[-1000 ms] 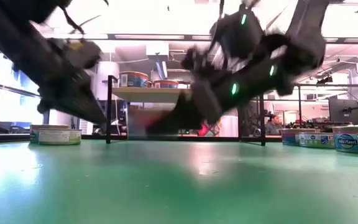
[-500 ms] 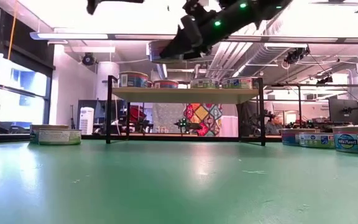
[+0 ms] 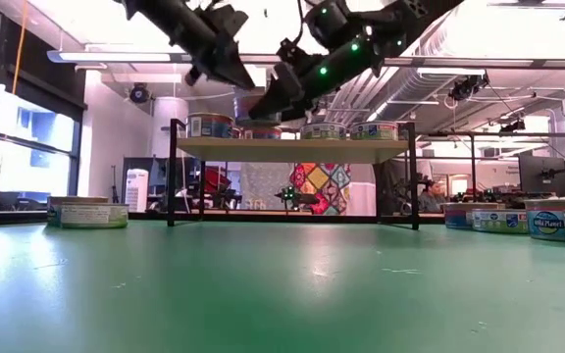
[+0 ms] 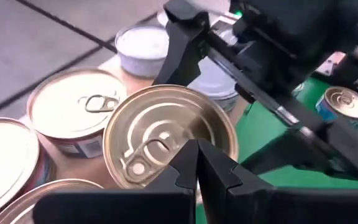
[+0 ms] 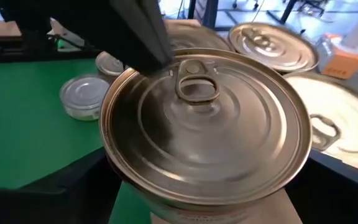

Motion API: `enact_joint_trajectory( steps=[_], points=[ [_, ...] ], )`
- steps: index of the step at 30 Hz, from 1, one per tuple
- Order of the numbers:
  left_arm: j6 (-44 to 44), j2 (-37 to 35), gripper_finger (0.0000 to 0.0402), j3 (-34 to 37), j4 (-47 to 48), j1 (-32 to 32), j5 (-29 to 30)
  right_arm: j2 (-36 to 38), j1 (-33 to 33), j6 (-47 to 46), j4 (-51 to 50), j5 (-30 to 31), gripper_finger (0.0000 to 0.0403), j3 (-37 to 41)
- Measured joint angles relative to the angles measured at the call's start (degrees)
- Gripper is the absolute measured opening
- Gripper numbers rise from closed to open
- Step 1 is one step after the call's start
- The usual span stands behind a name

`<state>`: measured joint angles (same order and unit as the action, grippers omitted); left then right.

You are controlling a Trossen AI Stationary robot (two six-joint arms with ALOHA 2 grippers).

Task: Stack canned seafood by type on shelf
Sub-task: Put the blue tuna can on the shelf aligned with the other blue tuna can

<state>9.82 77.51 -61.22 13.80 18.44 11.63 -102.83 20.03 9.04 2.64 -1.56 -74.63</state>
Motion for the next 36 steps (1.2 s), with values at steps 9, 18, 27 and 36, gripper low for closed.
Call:
enact_joint_trajectory(
  steps=[9,18,27,36],
  points=[
    [-0.51,3.38,0.0000,-0.01,-0.08,4.06,-5.53,-0.68,0.87,0.03,-0.33,-0.58,0.0395,-0.36],
    [0.21,4.49,0.0000,-0.12,1.74,6.41,-5.83,-0.68,1.05,0.02,-0.58,-0.34,0.0398,-0.33],
    [0.39,4.40,0.0000,-0.10,2.68,6.99,-5.95,-0.57,1.06,0.52,-2.91,-0.43,0.0399,-0.42],
    [0.37,4.55,0.0000,0.10,2.63,7.06,-4.89,-0.50,0.97,3.01,-6.91,-0.18,0.0399,-0.42]
  ],
)
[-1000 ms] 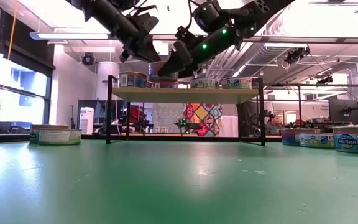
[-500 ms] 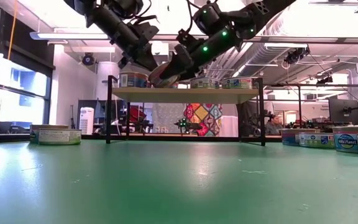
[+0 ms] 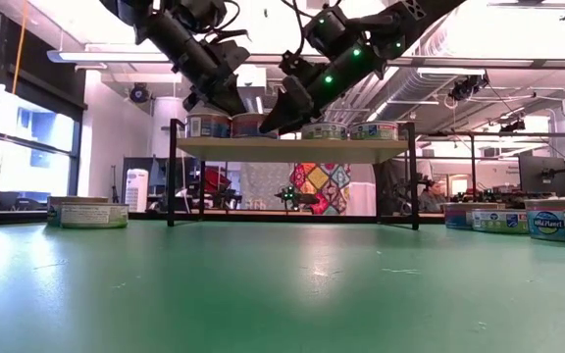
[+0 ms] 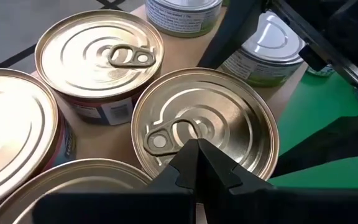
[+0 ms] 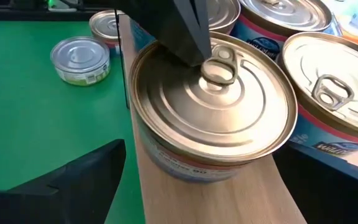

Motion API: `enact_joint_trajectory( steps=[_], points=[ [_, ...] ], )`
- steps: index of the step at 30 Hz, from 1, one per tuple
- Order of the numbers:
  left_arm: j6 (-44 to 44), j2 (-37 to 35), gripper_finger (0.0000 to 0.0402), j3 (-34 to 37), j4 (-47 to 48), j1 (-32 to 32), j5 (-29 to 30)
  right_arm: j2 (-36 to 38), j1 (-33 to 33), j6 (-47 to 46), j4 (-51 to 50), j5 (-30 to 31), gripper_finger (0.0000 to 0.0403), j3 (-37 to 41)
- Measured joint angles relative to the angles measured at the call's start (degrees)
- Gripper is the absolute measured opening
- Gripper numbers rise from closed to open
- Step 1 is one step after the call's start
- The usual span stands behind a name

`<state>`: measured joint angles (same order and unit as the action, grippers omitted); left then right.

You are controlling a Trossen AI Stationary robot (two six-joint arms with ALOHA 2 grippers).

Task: Stack canned seafood by type on shelf
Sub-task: Put the blue tuna can on the shelf aligned with the other blue tuna can, then stack the green tuna can on top of the other green tuna can on the shelf

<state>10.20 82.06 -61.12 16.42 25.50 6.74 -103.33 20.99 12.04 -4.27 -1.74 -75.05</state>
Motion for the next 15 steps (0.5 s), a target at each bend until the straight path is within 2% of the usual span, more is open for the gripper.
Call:
enact_joint_trajectory(
  steps=[11,15],
  points=[
    [-2.02,-0.29,0.0000,-4.02,-1.10,-2.35,0.29,0.83,0.01,0.07,-1.07,2.36,0.0399,0.02],
    [-3.70,-0.41,0.0000,-7.23,0.55,-5.33,3.99,3.48,-0.46,0.30,-1.22,2.43,0.0399,0.04]
  ],
)
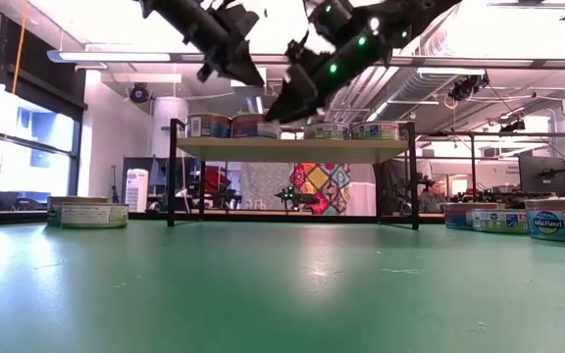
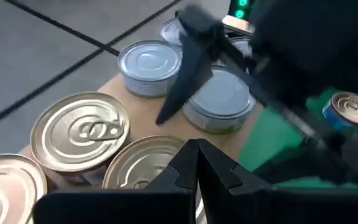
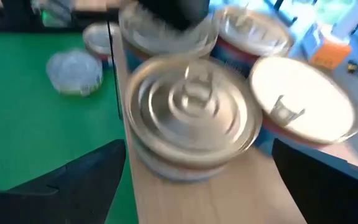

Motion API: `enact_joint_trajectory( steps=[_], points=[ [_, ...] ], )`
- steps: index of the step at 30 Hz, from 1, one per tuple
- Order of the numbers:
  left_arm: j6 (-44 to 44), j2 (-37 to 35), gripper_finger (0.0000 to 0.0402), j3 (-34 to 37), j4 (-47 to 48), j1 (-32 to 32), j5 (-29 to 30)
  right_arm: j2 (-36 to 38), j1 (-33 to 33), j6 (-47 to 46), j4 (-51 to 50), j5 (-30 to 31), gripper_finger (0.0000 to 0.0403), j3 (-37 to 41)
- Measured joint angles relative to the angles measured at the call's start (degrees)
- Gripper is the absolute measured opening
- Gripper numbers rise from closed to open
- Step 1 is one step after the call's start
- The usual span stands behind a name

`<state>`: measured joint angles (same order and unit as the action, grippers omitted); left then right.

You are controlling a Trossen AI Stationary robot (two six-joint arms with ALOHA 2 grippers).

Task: Stack canned seafood by type on shelf
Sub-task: Stack the green tuna can on top of the other green tuna can on the shelf

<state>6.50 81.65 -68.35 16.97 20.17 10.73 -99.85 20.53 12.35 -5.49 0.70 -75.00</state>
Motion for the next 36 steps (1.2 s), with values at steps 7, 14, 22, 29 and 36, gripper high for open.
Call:
enact_joint_trajectory(
  steps=[7,14,22,29,36],
  points=[
    [-2.85,-1.20,0.0000,-3.77,6.99,-7.92,11.96,6.49,-3.12,1.75,-2.81,0.33,0.0399,0.08],
    [5.67,-5.47,0.0000,-3.77,27.87,-20.17,25.23,14.06,-15.52,1.69,1.25,4.30,0.0391,12.89],
    [39.97,-5.95,0.0000,3.03,51.48,-32.63,26.40,14.99,-35.48,-11.75,26.56,8.96,0.0383,35.19],
    [57.19,-5.91,0.0000,17.64,52.47,-31.39,22.34,13.37,-47.95,-22.84,35.34,26.53,0.0382,44.35],
    [58.69,-5.91,0.0000,27.75,45.81,-24.61,21.12,13.35,-50.74,-24.54,34.93,33.84,0.0382,45.97]
  ],
)
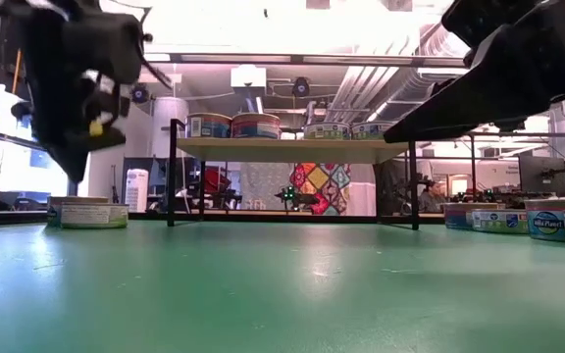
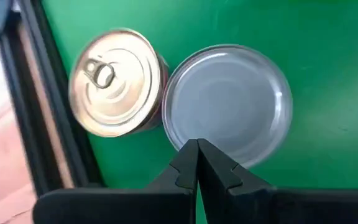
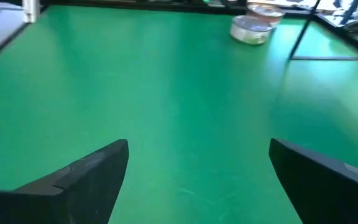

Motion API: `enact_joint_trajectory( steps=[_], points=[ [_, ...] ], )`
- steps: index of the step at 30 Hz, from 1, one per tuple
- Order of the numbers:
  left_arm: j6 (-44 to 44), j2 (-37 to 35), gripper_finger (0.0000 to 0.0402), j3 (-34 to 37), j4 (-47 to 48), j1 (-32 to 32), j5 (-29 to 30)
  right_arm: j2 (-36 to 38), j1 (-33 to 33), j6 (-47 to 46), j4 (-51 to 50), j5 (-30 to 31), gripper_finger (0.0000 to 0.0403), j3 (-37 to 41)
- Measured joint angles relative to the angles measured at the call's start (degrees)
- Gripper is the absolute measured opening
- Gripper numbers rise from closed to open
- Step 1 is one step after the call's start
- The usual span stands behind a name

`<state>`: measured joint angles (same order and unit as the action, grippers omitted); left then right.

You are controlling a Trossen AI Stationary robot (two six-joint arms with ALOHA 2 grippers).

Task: Stack canned seafood by type on shelf
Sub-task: Stack the green tuna can on top of the other green tuna can on the shelf

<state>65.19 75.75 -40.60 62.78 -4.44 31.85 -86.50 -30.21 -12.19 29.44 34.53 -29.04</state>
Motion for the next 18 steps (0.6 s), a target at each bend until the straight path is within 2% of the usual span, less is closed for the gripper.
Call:
enact_joint_trajectory(
  steps=[6,10,14,18],
  points=[
    [-9.78,0.00,0.0000,5.38,-13.16,7.01,-1.28,0.00,2.20,0.64,0.69,0.45,0.0382,0.00],
    [-14.15,-0.11,0.0000,6.16,-16.94,9.77,-1.35,0.00,3.21,0.54,0.74,0.45,0.0382,0.00],
    [-15.39,-0.21,0.0000,6.07,-18.82,8.39,-4.87,0.00,3.33,0.14,0.77,0.36,0.0382,0.00],
    [-14.41,-0.28,0.0000,5.99,-24.46,3.03,-13.28,0.00,3.33,0.10,0.80,0.19,0.0382,-0.02]
  ],
)
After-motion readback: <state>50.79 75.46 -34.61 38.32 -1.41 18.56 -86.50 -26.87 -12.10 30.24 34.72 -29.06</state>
